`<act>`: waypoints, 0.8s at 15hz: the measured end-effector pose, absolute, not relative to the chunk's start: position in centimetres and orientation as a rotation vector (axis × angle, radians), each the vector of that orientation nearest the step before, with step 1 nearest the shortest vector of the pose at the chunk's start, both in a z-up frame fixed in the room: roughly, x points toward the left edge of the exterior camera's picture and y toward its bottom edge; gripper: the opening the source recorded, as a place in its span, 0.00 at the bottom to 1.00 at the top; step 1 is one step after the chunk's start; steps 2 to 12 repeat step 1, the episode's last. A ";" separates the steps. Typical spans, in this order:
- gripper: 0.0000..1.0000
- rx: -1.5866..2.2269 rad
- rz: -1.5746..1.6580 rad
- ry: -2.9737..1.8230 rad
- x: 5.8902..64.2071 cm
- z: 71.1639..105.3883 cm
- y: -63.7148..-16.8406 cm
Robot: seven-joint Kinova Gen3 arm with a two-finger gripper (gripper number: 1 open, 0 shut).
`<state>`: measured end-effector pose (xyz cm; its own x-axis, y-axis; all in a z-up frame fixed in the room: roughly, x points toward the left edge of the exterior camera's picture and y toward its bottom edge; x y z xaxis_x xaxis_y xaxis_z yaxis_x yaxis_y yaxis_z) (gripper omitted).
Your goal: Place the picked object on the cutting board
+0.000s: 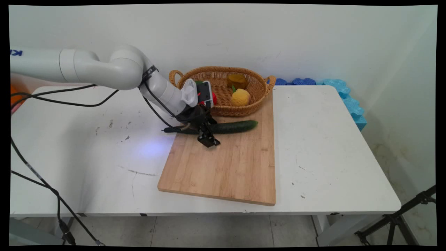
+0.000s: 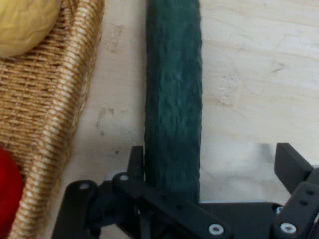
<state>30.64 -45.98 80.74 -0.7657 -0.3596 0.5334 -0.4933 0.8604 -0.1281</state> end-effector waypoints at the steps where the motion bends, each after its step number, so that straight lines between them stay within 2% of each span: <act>1: 1.00 0.620 0.358 -2.528 30.6 80.7 -45.9; 12: 1.00 0.620 0.358 -2.528 30.6 80.7 -45.9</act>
